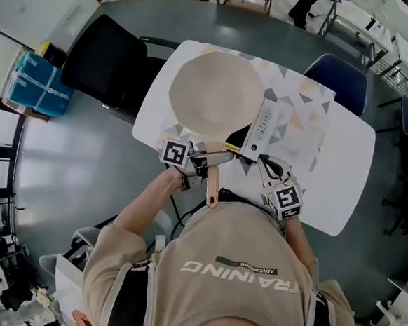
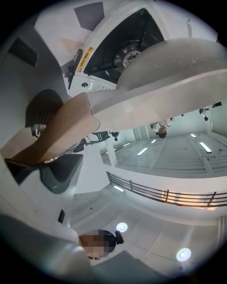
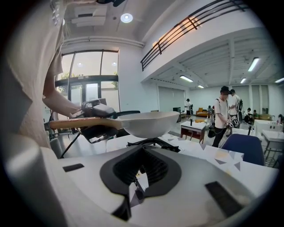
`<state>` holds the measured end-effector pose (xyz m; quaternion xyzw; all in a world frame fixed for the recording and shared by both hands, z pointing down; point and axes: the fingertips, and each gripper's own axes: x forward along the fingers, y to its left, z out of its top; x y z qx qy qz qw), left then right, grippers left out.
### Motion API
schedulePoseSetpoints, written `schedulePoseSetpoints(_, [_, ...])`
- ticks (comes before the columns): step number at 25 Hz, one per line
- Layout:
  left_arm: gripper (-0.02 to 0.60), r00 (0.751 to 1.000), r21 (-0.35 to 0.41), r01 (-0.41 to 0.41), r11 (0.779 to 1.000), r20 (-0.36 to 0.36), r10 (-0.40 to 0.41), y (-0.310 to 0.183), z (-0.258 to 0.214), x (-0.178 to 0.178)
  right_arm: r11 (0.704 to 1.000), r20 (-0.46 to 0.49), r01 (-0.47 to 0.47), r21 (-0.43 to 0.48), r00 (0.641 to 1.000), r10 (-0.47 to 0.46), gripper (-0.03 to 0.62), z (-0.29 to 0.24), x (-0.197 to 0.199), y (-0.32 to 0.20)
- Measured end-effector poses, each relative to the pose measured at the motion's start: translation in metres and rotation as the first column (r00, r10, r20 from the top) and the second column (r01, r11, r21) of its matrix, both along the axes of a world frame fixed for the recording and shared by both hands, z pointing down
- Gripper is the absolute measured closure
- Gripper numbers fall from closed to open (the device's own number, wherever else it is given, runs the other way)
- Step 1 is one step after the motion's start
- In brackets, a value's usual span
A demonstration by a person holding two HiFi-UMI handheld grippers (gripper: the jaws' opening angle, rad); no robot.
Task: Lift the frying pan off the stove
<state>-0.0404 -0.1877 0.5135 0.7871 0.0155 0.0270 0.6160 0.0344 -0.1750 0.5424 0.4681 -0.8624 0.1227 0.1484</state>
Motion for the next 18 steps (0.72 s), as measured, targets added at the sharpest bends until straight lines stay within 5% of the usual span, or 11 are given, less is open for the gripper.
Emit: schedulePoseSetpoints(18, [0.392, 0.999, 0.019, 0.027, 0.999, -0.021, -0.027, 0.014, -0.022, 0.013, 1.0, 0.063, -0.018, 0.002, 0.998, 0.018, 0.589, -0.008, 0.028, 0.016])
